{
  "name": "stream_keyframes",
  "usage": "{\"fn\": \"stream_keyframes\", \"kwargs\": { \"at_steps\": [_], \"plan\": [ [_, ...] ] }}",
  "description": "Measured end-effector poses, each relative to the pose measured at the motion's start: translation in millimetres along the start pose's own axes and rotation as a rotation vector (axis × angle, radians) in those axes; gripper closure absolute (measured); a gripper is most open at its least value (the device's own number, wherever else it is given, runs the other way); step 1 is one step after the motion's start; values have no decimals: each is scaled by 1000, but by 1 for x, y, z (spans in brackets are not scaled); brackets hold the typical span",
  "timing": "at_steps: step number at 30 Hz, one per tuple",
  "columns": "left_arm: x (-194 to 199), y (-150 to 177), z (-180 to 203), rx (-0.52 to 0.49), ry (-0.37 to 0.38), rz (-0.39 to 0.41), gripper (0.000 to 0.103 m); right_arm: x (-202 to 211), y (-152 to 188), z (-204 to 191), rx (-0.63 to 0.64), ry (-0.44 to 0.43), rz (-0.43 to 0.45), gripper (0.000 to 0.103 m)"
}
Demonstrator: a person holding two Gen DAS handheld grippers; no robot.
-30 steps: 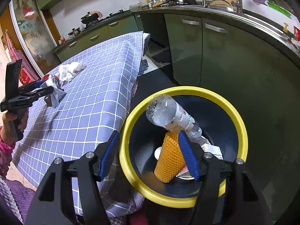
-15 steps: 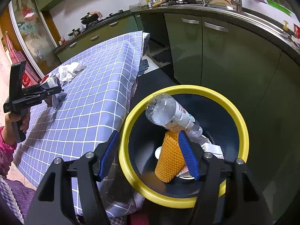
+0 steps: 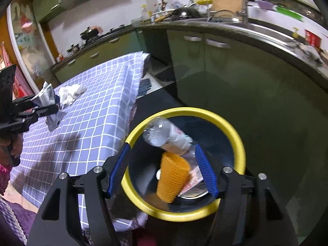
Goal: Collect trash
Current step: 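Carry the printed paper over the bin and open the left gripper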
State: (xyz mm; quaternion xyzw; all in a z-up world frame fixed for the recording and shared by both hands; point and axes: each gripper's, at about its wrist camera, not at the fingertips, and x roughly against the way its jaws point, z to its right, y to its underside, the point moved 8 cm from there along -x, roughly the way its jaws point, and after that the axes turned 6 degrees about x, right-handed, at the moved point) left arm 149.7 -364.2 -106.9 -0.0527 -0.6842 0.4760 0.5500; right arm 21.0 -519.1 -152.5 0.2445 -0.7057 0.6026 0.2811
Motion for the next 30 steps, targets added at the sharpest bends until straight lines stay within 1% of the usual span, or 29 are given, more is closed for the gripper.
{"fn": "stream_keyframes", "kwargs": {
  "at_steps": [3, 8, 12, 14, 15, 16, 18, 20, 23, 27, 29, 30],
  "plan": [
    [-11, -12, 35, -48, 64, -4, 62, 12, 4, 17, -29, 30, 17, 41],
    [-41, -25, 97, -130, 167, -39, 61, 26, 11, 39, -75, 57, 38, 41],
    [-70, -29, 134, -156, 221, -81, 61, 34, 16, 52, -96, 70, 48, 41],
    [-85, -31, 145, -157, 236, -98, 61, 36, 17, 56, -104, 75, 52, 40],
    [-93, -32, 149, -153, 242, -108, 57, 38, 18, 59, -108, 77, 56, 38],
    [-99, -33, 152, -144, 249, -118, 46, 39, 18, 60, -111, 79, 59, 38],
    [-108, -36, 152, -119, 256, -117, 36, 41, 18, 62, -117, 81, 65, 38],
    [-109, -37, 150, -110, 245, -108, 36, 44, 19, 64, -121, 81, 71, 38],
    [-93, -36, 139, -94, 230, -83, 36, 43, 19, 63, -123, 78, 71, 38],
    [-40, -26, 105, -59, 152, -7, 35, 34, 18, 52, -119, 49, 64, 38],
    [-15, -18, 84, -21, 108, 19, 30, 24, 14, 39, -111, 19, 55, 38],
    [0, -10, 69, 8, 70, 30, 28, 20, 12, 32, -106, 8, 51, 38]
  ]
}}
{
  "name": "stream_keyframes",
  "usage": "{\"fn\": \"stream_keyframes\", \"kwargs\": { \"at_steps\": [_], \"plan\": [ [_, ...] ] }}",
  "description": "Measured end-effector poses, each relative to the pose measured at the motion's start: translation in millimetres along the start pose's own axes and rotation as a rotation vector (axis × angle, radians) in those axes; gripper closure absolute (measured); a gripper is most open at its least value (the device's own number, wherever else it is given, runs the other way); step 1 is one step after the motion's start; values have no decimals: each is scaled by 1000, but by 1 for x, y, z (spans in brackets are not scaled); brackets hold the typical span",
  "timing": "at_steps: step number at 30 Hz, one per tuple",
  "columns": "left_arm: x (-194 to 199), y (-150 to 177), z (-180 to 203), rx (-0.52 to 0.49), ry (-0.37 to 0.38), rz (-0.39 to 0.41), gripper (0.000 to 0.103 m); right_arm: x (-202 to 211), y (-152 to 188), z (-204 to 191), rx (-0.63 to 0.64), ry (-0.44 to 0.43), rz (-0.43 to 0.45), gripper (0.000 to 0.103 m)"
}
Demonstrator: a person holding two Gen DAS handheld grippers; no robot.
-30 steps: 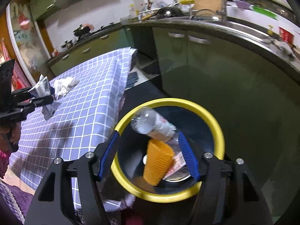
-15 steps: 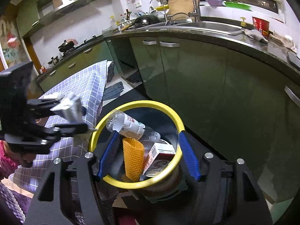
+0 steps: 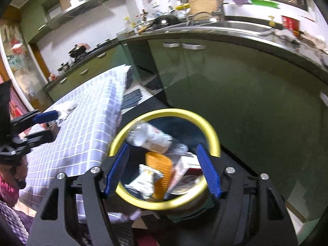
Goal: Collect trash
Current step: 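Carry the printed paper over the bin and open the left gripper, then grasp the brown square food tray with the right gripper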
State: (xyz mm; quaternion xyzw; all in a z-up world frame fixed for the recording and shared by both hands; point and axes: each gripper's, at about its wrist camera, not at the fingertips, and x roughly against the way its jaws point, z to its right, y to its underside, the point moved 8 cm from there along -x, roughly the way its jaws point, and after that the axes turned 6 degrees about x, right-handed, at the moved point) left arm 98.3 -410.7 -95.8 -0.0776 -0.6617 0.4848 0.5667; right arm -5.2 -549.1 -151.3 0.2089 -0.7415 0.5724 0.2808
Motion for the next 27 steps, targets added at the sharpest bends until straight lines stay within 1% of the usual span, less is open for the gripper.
{"fn": "stream_keyframes", "kwargs": {
  "at_steps": [2, 4, 5, 6, 7, 9, 10, 11, 13, 14, 15, 18, 21, 23, 25, 27],
  "plan": [
    [29, 15, -27, 54, -82, 27, 28, -11, -4, -20, 25, -28, -14, 38],
    [59, 34, -56, 113, -164, 62, 22, -25, -9, -50, 66, -71, -28, 37],
    [75, 45, -72, 149, -209, 73, 21, -30, -11, -62, 80, -89, -33, 37],
    [89, 56, -85, 183, -246, 80, 21, -38, -15, -83, 103, -117, -42, 37],
    [102, 67, -98, 220, -277, 87, 20, -41, -17, -96, 114, -132, -46, 37],
    [130, 89, -123, 293, -332, 108, 16, -51, -22, -132, 144, -186, -54, 36],
    [146, 101, -135, 332, -367, 123, 16, -56, -25, -156, 163, -221, -56, 36],
    [154, 109, -145, 349, -382, 132, 16, -59, -26, -167, 173, -236, -58, 35],
    [180, 130, -165, 399, -442, 160, 12, -70, -28, -212, 211, -279, -64, 35],
    [187, 136, -169, 408, -458, 165, 11, -74, -28, -228, 228, -295, -68, 35],
    [199, 146, -177, 422, -490, 176, 11, -79, -27, -250, 250, -312, -74, 35],
    [219, 164, -193, 438, -537, 193, 10, -92, -27, -303, 285, -331, -79, 35],
    [233, 180, -201, 448, -556, 209, 8, -109, -28, -347, 291, -328, -84, 35],
    [238, 187, -206, 457, -546, 218, 8, -120, -28, -362, 295, -305, -90, 35],
    [239, 190, -208, 465, -538, 225, 8, -136, -27, -375, 294, -279, -117, 35],
    [240, 195, -212, 473, -527, 227, 8, -151, -27, -379, 285, -239, -141, 35]
  ]
}}
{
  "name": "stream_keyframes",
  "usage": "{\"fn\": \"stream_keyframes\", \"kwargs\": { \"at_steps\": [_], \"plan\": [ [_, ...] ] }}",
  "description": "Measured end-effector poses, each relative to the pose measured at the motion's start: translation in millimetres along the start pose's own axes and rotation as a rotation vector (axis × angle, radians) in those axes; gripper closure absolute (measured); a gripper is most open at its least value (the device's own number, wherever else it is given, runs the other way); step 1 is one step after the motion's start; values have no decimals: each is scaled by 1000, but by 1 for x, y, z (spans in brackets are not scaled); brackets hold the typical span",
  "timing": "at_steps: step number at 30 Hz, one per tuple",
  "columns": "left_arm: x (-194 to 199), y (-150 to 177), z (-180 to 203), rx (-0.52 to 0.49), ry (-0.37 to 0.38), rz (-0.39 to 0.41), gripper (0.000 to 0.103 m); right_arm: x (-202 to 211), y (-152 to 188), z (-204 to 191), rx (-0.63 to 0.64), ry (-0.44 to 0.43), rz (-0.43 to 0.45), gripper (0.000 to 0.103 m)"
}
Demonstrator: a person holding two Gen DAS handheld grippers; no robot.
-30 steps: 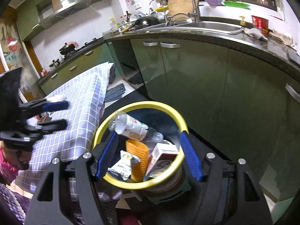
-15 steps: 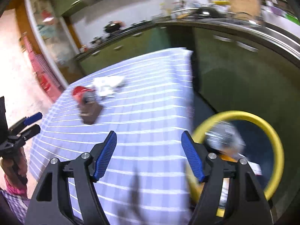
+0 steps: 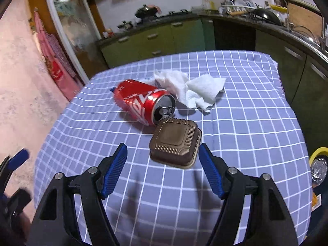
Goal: Collect trash
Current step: 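Grasp the brown square food tray with the right gripper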
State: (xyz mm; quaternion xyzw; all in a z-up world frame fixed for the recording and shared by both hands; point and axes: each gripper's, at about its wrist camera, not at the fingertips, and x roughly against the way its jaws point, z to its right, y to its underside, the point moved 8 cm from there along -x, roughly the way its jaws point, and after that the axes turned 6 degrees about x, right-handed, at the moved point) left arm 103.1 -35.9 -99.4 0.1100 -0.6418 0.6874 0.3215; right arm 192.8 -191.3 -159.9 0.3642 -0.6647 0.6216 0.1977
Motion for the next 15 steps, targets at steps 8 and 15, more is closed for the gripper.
{"fn": "stream_keyframes", "kwargs": {
  "at_steps": [8, 15],
  "plan": [
    [-6, 8, -13, 30, 15, -7, 8, -35, 1, 4, -17, 76, -64, 35],
    [-11, 13, -14, 34, 28, -18, 8, -55, 4, 9, -11, 139, -109, 41]
  ]
}}
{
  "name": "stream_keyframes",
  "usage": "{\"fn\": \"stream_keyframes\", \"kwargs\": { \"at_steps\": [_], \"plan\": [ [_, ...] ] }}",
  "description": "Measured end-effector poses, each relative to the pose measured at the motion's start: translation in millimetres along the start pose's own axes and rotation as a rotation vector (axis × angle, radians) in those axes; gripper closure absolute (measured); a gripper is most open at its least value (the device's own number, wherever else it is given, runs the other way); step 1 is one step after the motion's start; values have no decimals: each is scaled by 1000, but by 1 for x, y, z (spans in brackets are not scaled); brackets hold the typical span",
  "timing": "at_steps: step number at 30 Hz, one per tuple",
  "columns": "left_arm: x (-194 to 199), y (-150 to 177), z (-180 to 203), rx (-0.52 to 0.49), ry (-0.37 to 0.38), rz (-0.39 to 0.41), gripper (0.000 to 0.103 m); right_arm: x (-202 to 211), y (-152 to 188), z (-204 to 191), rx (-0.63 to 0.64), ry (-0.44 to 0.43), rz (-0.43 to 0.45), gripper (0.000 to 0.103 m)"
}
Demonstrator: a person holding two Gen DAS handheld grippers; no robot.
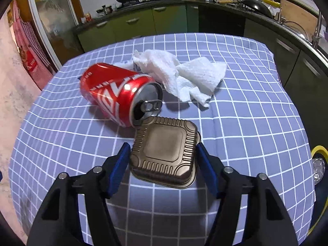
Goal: Collect trash
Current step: 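Grasp the brown square food tray with the right gripper, then carry the brown tray over the bin and open the right gripper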
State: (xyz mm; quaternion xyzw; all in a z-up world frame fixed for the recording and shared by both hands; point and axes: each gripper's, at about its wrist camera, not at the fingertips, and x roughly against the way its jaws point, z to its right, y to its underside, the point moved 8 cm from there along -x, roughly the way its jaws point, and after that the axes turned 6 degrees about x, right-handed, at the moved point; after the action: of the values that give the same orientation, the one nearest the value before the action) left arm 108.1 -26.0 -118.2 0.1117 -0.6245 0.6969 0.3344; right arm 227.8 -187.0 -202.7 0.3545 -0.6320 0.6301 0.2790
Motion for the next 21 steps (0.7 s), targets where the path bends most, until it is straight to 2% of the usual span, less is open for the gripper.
{"fn": "stream_keyframes", "kwargs": {
  "at_steps": [8, 21],
  "plan": [
    [-2, 2, -1, 1, 1, -5, 8, 8, 3, 3, 35, 17, 9, 45],
    [-3, -1, 20, -26, 24, -18, 8, 92, 19, 30, 61, -33, 119, 44]
  ]
}}
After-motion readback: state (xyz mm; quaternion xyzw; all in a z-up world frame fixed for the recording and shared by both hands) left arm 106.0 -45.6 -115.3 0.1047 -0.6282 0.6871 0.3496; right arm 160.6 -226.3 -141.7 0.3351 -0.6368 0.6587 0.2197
